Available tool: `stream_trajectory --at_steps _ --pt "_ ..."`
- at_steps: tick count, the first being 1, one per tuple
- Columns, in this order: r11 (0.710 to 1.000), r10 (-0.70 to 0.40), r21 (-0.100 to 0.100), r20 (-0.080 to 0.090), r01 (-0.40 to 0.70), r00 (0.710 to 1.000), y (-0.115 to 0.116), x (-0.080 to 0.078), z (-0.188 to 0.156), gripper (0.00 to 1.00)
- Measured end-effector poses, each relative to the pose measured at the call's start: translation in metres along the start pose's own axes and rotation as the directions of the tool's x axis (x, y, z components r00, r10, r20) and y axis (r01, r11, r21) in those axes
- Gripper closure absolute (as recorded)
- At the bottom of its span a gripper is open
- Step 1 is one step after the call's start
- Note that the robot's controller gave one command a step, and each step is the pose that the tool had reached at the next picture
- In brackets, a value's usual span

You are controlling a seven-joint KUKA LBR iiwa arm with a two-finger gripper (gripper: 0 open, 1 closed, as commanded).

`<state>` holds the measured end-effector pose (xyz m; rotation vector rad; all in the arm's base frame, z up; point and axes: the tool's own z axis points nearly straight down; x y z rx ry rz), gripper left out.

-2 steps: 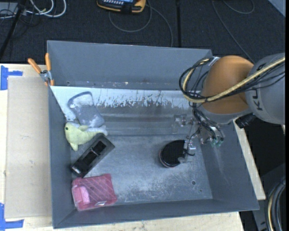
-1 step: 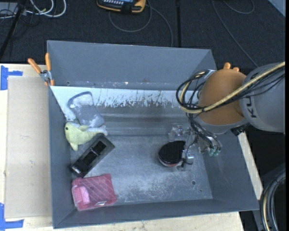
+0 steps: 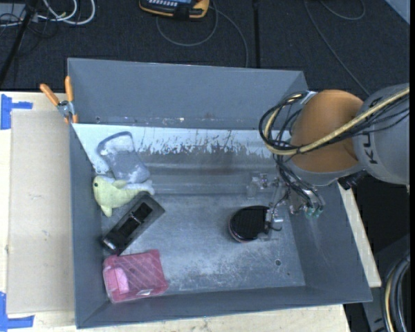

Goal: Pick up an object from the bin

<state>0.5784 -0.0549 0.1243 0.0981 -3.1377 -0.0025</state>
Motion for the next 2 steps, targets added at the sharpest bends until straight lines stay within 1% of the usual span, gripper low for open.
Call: stream_trajectory --at_steps 1,2 --pt "1.000 0.001 0.001 -0.002 -0.001 1.000 -0.005 -0.011 0.043 0.00" --pt "1.000 0.006 -0.001 -0.002 -0.006 1.000 -0.012 -0.001 0.055 1.00"
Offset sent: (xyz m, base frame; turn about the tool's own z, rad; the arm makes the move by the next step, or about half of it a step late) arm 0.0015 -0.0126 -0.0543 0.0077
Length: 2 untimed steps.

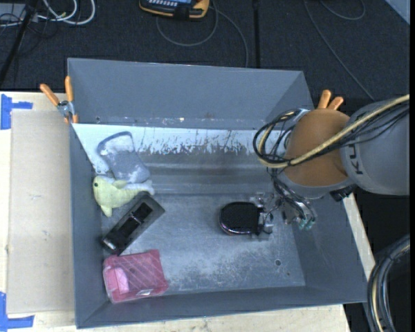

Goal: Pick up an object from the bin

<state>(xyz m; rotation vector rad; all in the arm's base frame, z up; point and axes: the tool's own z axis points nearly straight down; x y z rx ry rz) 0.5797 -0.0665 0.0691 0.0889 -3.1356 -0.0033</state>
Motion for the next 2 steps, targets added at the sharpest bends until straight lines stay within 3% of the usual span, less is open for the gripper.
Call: stream_trajectory --at_steps 2 --pt "1.000 -0.001 -0.001 -0.004 0.001 1.000 0.0005 0.0014 -0.0040 1.00"
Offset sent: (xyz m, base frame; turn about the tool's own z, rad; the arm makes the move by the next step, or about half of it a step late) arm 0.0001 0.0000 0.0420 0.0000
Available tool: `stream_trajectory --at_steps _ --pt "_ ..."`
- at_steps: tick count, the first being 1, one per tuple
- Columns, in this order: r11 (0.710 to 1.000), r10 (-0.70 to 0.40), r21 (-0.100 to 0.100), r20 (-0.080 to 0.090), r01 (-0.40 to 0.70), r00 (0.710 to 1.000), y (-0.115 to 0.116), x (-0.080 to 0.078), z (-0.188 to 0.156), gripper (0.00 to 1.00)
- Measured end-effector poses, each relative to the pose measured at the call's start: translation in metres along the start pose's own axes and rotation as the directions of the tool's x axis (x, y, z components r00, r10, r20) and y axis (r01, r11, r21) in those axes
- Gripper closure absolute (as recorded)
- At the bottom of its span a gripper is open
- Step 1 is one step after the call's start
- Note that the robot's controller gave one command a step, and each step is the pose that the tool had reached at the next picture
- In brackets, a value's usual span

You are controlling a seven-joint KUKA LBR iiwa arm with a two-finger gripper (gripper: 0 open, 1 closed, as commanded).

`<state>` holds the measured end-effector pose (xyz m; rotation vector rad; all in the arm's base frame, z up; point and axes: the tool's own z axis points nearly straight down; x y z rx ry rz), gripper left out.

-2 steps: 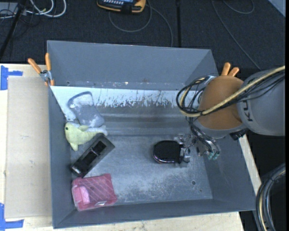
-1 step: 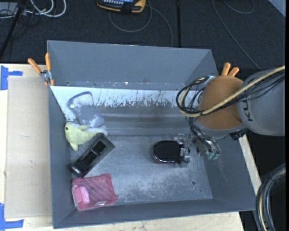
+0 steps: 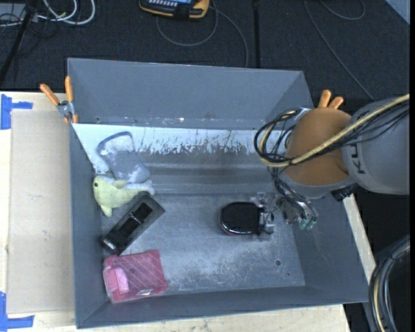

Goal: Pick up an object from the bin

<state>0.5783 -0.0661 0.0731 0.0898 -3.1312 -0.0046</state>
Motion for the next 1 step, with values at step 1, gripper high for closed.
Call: stream_trajectory --at_steps 1 --pt "1.000 -0.001 -0.001 -0.006 0.001 1.000 0.0006 0.0017 -0.0170 1.00"
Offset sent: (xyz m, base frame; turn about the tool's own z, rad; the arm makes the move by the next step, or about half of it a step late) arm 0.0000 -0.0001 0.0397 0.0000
